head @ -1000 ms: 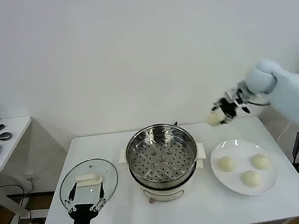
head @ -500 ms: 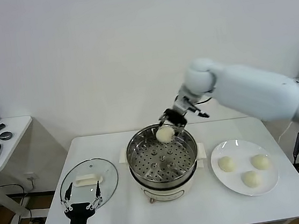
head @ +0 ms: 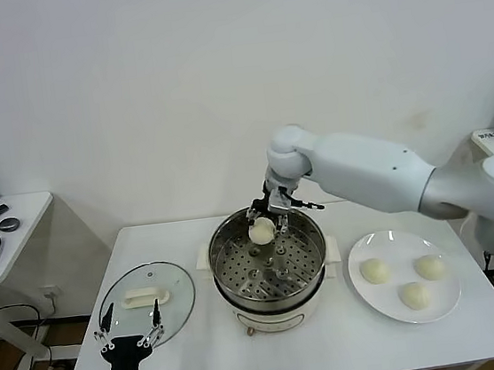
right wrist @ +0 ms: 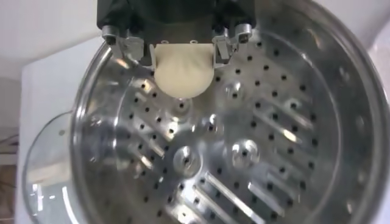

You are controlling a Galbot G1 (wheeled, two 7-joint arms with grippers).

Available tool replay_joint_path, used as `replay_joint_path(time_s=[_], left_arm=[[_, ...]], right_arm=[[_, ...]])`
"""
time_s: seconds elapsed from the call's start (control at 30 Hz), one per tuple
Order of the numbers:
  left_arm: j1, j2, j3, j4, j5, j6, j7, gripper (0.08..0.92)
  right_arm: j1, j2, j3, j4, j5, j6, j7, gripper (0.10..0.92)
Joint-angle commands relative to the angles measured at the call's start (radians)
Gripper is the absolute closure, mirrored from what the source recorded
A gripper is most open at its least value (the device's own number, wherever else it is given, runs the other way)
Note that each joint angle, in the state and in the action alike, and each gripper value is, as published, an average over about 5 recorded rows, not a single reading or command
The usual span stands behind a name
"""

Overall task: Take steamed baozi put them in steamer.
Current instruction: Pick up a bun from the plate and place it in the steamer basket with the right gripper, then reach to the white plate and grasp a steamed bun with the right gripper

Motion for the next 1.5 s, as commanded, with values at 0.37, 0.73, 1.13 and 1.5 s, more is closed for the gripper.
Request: replay_joint_path(time_s=[0.37,0.73,1.13,1.5], left_arm=[[-0.002,-0.001,0.003,-0.001,0.002,-0.002,0.000,0.177],[-0.004,0.010,0.011,-0.001,0.002,0.000,0.001,0.177],[-0.027,0.042,0.024,-0.003,-0.015,0.005,0.006,0.177],[-0.044,0.047,0.040,0.017,-0.011,0.002,0.007,0.177]], right_arm=[[-0.092,0.065,0.087,-0.141,-0.185,0.125,0.095,0.367],[0.110,-0.145,-0.074,0.185,0.312,-0.251,0.021,0.203],[0.314,-0.653,-0.238,0.603,0.596,-0.936,-0.063,0.203],[-0.047,-0.833,-0.048,0.537,0.430,-0.981,-0.084,0.203]])
